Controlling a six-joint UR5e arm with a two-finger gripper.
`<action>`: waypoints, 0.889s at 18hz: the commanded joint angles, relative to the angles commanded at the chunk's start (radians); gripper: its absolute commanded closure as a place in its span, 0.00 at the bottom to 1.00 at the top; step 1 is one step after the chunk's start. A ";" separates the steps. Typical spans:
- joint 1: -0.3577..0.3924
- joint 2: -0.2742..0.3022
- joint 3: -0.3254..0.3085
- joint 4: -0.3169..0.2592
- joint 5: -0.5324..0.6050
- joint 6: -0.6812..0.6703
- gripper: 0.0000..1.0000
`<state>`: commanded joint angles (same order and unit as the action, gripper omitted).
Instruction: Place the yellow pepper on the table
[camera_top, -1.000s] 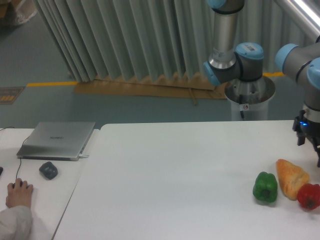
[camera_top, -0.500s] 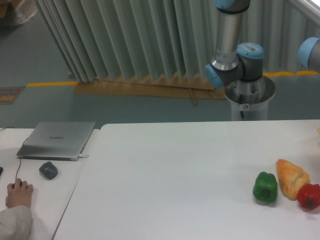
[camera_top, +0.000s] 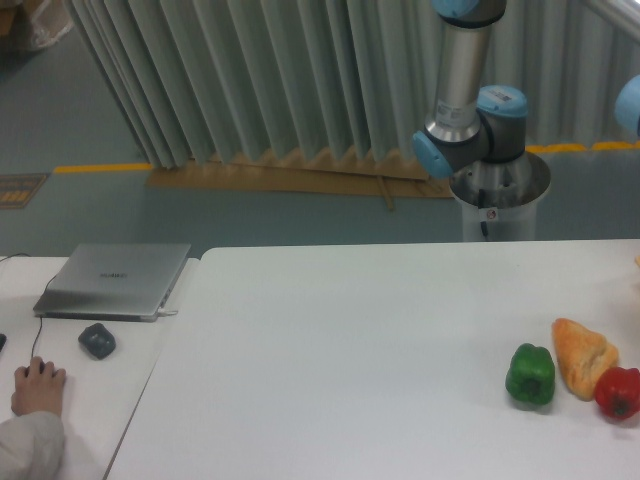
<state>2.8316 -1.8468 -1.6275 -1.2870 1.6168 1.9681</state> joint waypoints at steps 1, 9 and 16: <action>0.009 -0.011 -0.003 0.002 -0.002 0.000 0.00; 0.049 -0.078 0.035 0.051 -0.006 -0.029 0.00; 0.051 -0.075 0.018 0.046 0.005 -0.023 0.00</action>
<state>2.8823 -1.9221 -1.6091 -1.2410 1.6214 1.9450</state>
